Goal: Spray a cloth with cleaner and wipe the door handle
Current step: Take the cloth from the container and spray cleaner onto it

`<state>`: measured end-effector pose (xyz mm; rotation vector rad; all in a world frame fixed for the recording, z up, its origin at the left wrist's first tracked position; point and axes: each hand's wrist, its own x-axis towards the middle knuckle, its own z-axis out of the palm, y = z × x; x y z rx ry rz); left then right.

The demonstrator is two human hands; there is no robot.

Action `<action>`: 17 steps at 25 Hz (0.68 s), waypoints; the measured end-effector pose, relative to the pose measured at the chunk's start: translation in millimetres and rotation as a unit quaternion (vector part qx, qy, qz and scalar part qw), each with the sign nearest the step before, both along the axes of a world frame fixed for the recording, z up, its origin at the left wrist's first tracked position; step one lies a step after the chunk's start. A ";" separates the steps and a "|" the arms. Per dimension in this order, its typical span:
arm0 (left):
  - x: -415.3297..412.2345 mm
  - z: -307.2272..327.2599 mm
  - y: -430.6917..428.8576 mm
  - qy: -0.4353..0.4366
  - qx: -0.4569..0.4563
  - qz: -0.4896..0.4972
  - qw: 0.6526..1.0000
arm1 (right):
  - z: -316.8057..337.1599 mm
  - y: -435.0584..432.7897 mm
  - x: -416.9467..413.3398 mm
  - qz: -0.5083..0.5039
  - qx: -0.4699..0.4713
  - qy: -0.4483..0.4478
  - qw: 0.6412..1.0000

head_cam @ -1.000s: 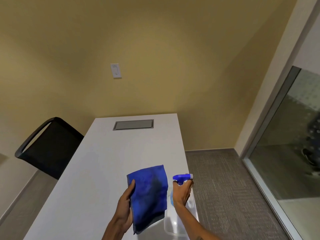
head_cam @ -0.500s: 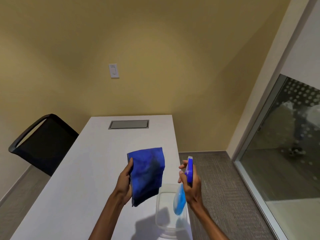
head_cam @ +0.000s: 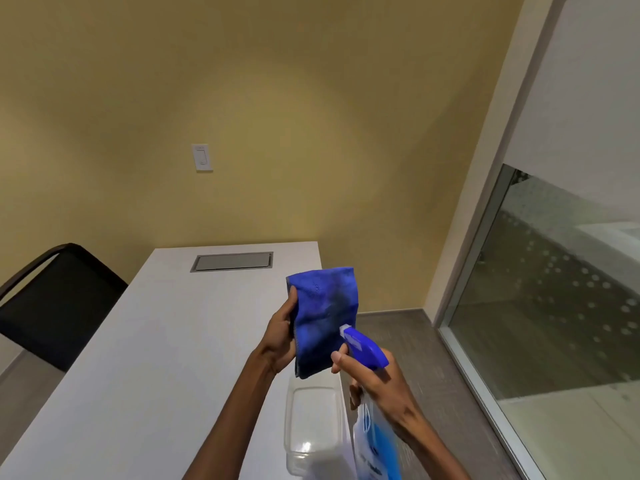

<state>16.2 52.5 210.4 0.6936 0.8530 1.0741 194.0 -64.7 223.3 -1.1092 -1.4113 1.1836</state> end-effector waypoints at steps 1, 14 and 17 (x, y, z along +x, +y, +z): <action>6.7 2.9 -1.2 0.009 0.005 -0.009 1.000 | 4.0 -4.3 1.5 -0.007 -0.004 -0.003 1.000; 45.1 7.6 -21.2 0.103 0.040 -0.060 0.992 | 43.3 -25.4 26.3 -0.120 0.010 0.005 0.993; 46.5 6.5 -22.2 0.105 0.046 -0.066 0.991 | 42.3 -31.1 26.7 -0.145 0.018 -0.015 0.989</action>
